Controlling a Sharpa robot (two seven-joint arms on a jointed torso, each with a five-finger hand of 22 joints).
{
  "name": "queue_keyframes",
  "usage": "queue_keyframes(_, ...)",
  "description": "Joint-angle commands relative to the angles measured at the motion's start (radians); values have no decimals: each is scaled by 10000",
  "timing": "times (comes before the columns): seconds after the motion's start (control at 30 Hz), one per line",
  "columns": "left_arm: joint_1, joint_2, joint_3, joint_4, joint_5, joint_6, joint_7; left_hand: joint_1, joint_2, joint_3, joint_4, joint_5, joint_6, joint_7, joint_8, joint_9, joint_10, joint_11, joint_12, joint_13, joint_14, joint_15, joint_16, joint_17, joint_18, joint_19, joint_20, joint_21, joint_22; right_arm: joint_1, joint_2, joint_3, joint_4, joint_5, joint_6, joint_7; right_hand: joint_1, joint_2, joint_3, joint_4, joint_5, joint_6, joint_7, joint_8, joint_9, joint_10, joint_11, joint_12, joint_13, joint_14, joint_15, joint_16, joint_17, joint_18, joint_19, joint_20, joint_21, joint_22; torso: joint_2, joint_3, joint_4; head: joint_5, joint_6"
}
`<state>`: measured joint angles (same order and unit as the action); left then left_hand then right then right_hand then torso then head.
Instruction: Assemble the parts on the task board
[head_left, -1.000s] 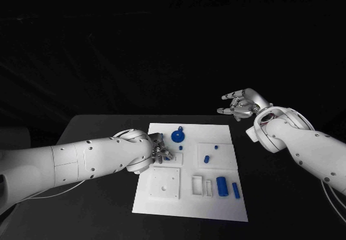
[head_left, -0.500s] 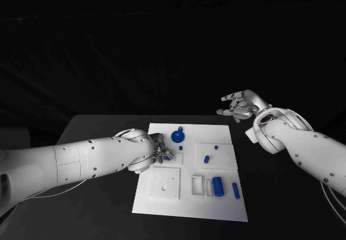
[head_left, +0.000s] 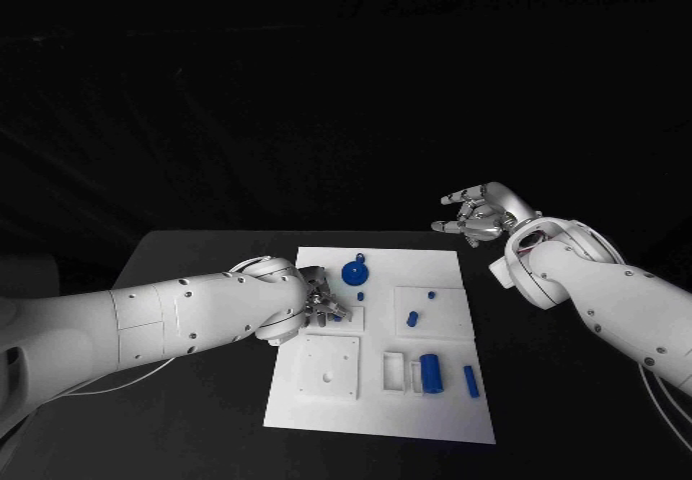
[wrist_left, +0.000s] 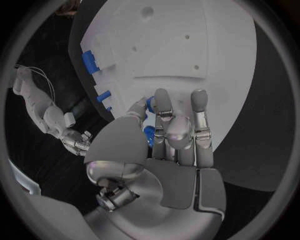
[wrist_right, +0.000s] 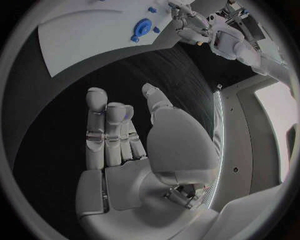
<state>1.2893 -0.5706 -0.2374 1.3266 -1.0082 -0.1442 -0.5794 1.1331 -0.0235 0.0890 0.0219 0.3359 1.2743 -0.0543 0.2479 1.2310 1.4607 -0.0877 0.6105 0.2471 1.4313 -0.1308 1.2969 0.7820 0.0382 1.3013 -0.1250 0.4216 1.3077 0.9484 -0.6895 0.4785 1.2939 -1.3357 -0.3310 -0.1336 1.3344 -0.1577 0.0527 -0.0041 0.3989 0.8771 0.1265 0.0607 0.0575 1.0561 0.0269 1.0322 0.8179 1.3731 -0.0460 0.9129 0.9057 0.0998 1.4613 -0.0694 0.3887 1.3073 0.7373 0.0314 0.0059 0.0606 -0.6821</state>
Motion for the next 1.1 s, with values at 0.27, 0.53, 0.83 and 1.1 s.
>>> queue_keyframes(0.27,-52,2,-33,-31,-94,458,7,70,-426,26,295,-763,46,-64,24,37,527,38,-35,18,26,-34,-46,-25,-75,4,-51,-76,165,-29,-18,5,8,43,127,53,-71,-4,-96,48,-6,-85,23,-37,0,-69,-32,27,-13,-45,-33,-71,-21,206,182,16,-82,390,-2,1,1,-17,1)
queue_keyframes(0.53,-54,-156,-28,54,-237,428,2,-89,-1546,335,1777,-2809,200,-41,89,121,526,51,-19,29,20,-34,-60,-44,-79,19,-60,-100,166,-57,-30,5,-4,74,89,77,-55,-7,-128,111,-10,-93,24,-34,0,-67,-31,28,-16,-47,-33,-81,-33,208,186,17,-103,387,2,-4,-2,-48,2)
queue_keyframes(0.83,-3,-443,149,380,-343,435,-20,-624,-1968,-919,2700,-2872,183,-29,-14,154,529,38,-32,-34,3,-85,-90,-46,-196,32,-187,-122,162,-70,-33,5,-106,191,-34,112,-10,-13,-123,127,26,-117,24,-37,-1,-63,-33,26,-23,-45,-34,-94,-45,211,185,17,-145,378,-10,-2,5,-61,54)
queue_keyframes(1.1,145,-584,493,515,-217,528,-31,-731,-1964,-959,2706,-2871,165,-21,-74,179,523,41,-52,-73,-12,-101,-133,-77,-235,31,-226,-149,161,-73,-21,5,-179,272,-97,119,-18,-29,-126,144,15,-150,28,-39,-3,-70,-29,18,-29,-44,-34,-100,-51,211,187,16,-156,377,2,-1,0,-25,113)
